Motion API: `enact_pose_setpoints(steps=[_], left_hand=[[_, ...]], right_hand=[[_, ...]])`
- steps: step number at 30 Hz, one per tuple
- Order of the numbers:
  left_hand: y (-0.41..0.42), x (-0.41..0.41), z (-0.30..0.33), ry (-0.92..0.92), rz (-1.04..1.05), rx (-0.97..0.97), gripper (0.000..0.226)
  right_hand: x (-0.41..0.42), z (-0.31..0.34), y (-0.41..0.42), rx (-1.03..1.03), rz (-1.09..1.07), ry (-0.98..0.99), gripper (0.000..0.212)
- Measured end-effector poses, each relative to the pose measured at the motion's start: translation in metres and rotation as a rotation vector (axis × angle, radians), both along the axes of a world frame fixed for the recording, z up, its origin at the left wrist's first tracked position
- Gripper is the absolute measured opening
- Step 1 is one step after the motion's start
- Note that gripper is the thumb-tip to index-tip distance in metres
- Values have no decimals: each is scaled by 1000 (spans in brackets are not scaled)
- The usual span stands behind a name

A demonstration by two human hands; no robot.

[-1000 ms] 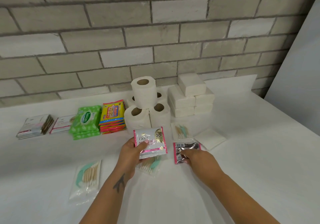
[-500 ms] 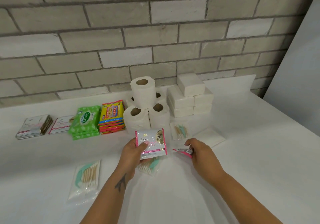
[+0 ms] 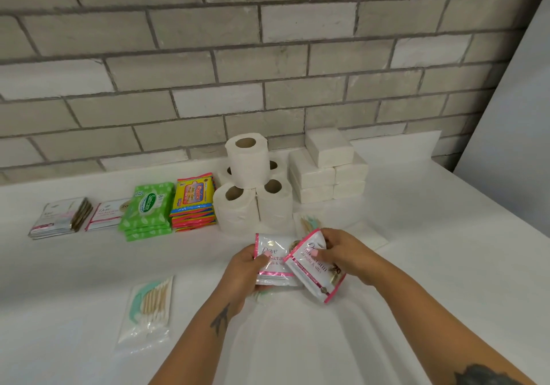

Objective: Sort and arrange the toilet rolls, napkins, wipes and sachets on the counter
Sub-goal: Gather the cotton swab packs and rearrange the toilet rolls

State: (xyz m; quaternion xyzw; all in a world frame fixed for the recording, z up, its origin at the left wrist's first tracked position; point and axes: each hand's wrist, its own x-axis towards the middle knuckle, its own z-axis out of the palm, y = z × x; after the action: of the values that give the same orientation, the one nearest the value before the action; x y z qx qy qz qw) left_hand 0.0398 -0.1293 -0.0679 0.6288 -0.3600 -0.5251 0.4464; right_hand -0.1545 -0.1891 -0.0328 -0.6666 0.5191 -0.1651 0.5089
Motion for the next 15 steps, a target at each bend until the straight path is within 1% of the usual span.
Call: enact_pose_setpoints(steps=[3, 5, 7, 10, 12, 15], left_hand=[[2, -4, 1, 1, -64, -9, 23], [3, -5, 1, 14, -92, -22, 23], [5, -4, 3, 44, -130, -37, 24], [8, 2, 3, 32, -216, -79, 28], [10, 9, 1, 21, -196, -95, 36], [13, 25, -1, 26, -106, -129, 35]], right_hand=[[12, 3, 0, -94, 59, 147, 13], [20, 3, -1, -154, 59, 194, 13], [29, 5, 0, -225, 22, 188, 20], [42, 6, 2, -333, -2, 178, 27], [54, 6, 6, -371, -14, 171, 32], [73, 4, 10, -463, -104, 138, 40]])
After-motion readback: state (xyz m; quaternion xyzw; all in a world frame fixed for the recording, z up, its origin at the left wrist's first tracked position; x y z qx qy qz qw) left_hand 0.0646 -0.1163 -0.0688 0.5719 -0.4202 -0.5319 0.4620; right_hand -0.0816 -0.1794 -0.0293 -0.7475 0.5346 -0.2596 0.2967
